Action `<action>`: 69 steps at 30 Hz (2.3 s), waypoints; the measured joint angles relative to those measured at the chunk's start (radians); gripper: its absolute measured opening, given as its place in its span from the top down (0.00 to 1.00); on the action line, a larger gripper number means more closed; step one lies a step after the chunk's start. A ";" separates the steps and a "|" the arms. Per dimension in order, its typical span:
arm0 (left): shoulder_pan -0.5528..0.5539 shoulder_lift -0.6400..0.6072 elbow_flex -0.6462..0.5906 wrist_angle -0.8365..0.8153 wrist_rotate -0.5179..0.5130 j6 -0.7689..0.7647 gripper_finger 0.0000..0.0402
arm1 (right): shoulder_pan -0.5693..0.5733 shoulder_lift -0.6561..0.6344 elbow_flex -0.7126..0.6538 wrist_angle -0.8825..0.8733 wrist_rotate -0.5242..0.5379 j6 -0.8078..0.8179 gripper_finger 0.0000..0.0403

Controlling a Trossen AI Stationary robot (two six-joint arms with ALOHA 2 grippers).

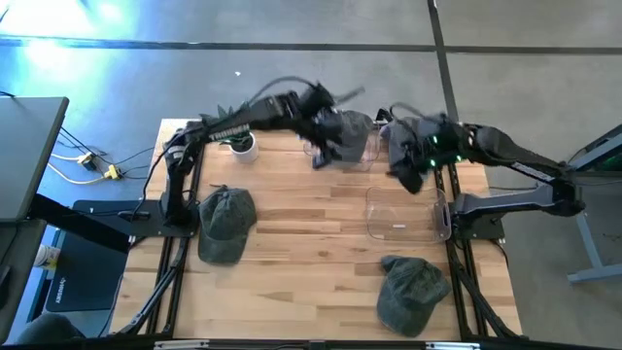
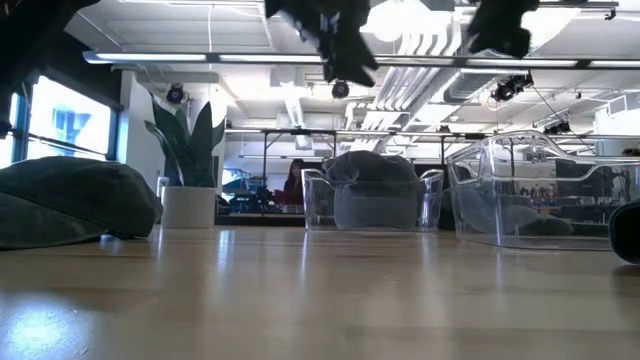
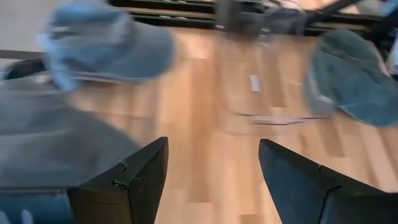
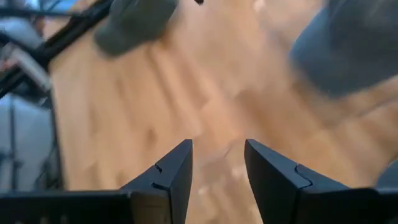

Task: Pick & Place hat
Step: Put the bottom black cap into the bottom transparent bin

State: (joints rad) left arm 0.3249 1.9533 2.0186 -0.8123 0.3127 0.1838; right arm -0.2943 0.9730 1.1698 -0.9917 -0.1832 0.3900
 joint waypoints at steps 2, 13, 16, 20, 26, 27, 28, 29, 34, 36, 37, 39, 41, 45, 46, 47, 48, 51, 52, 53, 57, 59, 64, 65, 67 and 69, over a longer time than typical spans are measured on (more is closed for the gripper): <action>-0.071 0.000 0.000 -0.002 -0.038 -0.036 0.39 | 0.121 -0.023 0.000 -0.048 0.026 0.100 0.65; -0.361 0.000 0.000 -0.043 -0.225 -0.338 0.39 | 0.907 -0.056 -0.138 0.017 0.188 0.677 0.65; -0.417 0.000 0.000 -0.065 -0.227 -0.394 0.39 | 1.065 -0.056 -0.200 0.140 0.177 0.860 0.65; -0.478 0.001 0.000 -0.074 -0.249 -0.425 0.39 | 1.241 -0.043 -0.249 0.250 0.187 1.099 0.65; -0.503 0.001 0.000 -0.073 -0.330 -0.446 0.39 | 1.437 0.028 -0.340 0.260 0.182 1.376 0.65; -0.503 0.001 0.000 -0.073 -0.337 -0.452 0.39 | 1.454 0.038 -0.363 0.258 0.167 1.389 0.64; -0.502 0.001 0.000 -0.073 -0.342 -0.453 0.39 | 1.460 0.046 -0.387 0.256 0.148 1.393 0.63; -0.502 0.001 0.000 -0.072 -0.346 -0.454 0.39 | 1.462 0.049 -0.412 0.261 0.134 1.401 0.62; -0.502 0.002 0.000 -0.064 -0.350 -0.453 0.39 | 1.453 0.047 -0.515 0.295 0.157 1.401 0.48; -0.502 0.002 0.000 -0.064 -0.349 -0.456 0.39 | 1.446 0.047 -0.546 0.294 0.159 1.394 0.42; -0.502 0.002 0.000 -0.064 -0.349 -0.461 0.39 | 1.441 0.047 -0.561 0.293 0.158 1.394 0.40; -0.502 0.002 0.000 -0.063 -0.349 -0.476 0.39 | 1.434 0.047 -0.592 0.291 0.156 1.398 0.39; -0.502 0.002 0.000 -0.062 -0.348 -0.481 0.39 | 1.428 0.047 -0.619 0.288 0.163 1.400 0.38; -0.502 0.002 0.000 -0.050 -0.344 -0.481 0.39 | 1.420 0.047 -0.654 0.292 0.230 1.395 0.38; -0.502 0.002 0.000 -0.048 -0.337 -0.481 0.39 | 1.420 0.047 -0.656 0.295 0.254 1.387 0.38; -0.502 0.002 0.000 -0.047 -0.323 -0.481 0.39 | 1.420 0.047 -0.658 0.297 0.273 1.382 0.38; -0.502 0.002 0.000 -0.044 -0.315 -0.481 0.39 | 1.420 0.047 -0.661 0.301 0.292 1.374 0.38; -0.502 0.002 0.000 -0.027 -0.287 -0.480 0.39 | 1.420 0.047 -0.663 0.292 0.340 1.352 0.38; -0.502 0.002 0.000 -0.014 -0.275 -0.480 0.39 | 1.420 0.047 -0.663 0.283 0.354 1.358 0.38; -0.502 0.002 0.000 -0.002 -0.264 -0.479 0.39 | 1.420 0.047 -0.662 0.270 0.360 1.371 0.38; -0.502 0.002 0.000 0.022 -0.241 -0.478 0.39 | 1.419 0.047 -0.662 0.224 0.316 1.453 0.38; -0.502 0.002 0.000 0.031 -0.230 -0.479 0.39 | 1.419 0.047 -0.662 0.237 0.281 1.481 0.38; -0.502 0.002 0.000 0.031 -0.215 -0.483 0.39 | 1.420 0.048 -0.662 0.250 0.319 1.480 0.38; -0.503 0.002 0.000 0.031 -0.214 -0.485 0.39 | 1.419 0.048 -0.662 0.254 0.332 1.471 0.38; -0.503 0.002 0.000 0.031 -0.214 -0.493 0.39 | 1.419 0.048 -0.662 0.267 0.344 1.461 0.40; -0.503 0.002 0.000 0.031 -0.214 -0.502 0.39 | 1.420 0.048 -0.662 0.292 0.345 1.448 0.44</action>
State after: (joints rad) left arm -0.1780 1.9553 2.0186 -0.7808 0.0986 -0.3181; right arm 1.1253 1.0210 0.5076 -0.6993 0.1616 1.8376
